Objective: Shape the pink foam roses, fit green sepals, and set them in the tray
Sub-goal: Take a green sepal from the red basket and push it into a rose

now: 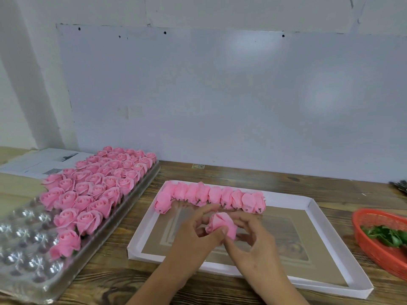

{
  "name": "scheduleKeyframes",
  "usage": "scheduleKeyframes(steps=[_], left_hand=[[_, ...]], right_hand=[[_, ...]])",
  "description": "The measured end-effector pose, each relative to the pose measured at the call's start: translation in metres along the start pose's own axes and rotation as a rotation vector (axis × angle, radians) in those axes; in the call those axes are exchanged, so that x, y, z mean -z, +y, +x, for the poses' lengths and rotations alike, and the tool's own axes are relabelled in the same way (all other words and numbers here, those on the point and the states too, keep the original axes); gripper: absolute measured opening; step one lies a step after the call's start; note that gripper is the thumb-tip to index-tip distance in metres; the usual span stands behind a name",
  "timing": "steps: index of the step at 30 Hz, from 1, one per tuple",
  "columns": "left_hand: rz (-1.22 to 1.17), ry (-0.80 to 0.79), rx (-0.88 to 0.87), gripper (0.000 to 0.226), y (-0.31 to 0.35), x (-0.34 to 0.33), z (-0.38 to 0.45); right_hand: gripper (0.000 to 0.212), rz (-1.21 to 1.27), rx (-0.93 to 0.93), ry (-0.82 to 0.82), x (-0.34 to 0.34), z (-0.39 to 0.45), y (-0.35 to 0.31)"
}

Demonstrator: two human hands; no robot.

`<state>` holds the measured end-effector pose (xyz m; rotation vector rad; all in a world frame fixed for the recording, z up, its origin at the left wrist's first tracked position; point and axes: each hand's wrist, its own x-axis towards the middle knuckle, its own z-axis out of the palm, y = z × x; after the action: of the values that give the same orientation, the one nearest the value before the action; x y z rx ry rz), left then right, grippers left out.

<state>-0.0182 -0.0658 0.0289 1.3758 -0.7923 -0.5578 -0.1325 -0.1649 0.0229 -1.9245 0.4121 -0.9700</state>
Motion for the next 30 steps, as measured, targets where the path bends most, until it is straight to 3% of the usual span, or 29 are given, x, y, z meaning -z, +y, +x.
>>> scheduleKeyframes(steps=[3, 6, 12, 15, 21, 27, 30], left_hand=[[0.013, -0.058, -0.005, 0.044, 0.004, 0.001, -0.001], [0.040, -0.082, -0.058, 0.037, 0.006, 0.001, -0.002], [0.008, -0.012, -0.085, 0.028, 0.005, 0.001, -0.002], [0.007, 0.009, -0.094, 0.028, 0.006, 0.001, -0.002], [0.043, 0.012, -0.104, 0.032, 0.008, 0.001, -0.003], [0.090, -0.006, -0.125, 0.027, 0.004, -0.001, -0.003], [0.081, -0.040, -0.106, 0.055, 0.003, 0.000, -0.003]], right_hand=[[0.032, -0.008, 0.070, -0.017, 0.001, 0.000, 0.000], [0.038, 0.009, 0.126, 0.017, 0.001, 0.000, -0.001], [0.036, 0.045, 0.077, 0.024, 0.001, 0.001, -0.002], [0.036, 0.194, -0.029, 0.000, 0.002, 0.002, -0.009], [0.025, 0.515, -0.439, -0.092, 0.016, 0.010, -0.014], [0.018, 0.545, -0.445, -0.128, 0.018, 0.008, -0.010], [0.023, 0.757, -0.503, -0.102, 0.020, 0.010, -0.011]])
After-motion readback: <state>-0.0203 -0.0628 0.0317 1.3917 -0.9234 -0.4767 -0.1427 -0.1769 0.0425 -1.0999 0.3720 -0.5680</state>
